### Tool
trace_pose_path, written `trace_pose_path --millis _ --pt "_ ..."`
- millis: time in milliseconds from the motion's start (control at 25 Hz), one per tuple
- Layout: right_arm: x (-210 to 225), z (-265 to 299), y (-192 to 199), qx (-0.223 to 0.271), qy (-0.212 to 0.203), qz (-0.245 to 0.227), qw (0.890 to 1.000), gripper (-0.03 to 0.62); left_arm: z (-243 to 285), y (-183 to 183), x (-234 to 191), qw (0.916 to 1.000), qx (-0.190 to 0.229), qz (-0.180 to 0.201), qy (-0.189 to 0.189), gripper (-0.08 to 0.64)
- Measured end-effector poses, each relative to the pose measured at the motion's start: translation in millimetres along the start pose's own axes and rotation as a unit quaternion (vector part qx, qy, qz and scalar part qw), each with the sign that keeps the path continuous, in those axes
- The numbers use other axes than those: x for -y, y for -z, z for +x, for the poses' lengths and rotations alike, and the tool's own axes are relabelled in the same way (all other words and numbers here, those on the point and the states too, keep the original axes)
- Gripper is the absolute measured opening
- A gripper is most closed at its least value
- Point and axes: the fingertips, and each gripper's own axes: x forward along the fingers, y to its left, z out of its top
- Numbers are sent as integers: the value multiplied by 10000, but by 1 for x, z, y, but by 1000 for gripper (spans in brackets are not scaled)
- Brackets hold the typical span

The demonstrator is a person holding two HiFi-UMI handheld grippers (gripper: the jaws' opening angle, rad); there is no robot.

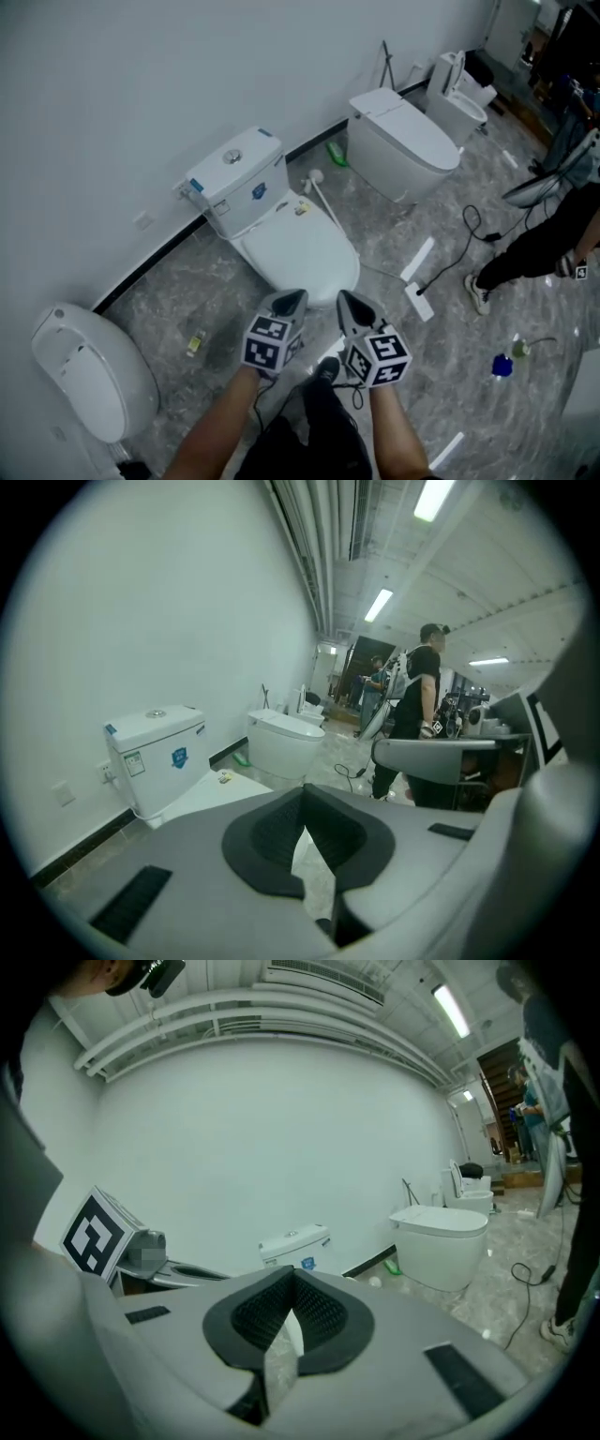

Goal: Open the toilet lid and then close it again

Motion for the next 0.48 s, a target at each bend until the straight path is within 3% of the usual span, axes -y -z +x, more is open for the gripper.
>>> trace_pose_path --millis 480 --pt "-133 -107 -55 681 -271 -277 9969 9 -165 -39 56 9955 839 401 159 5"
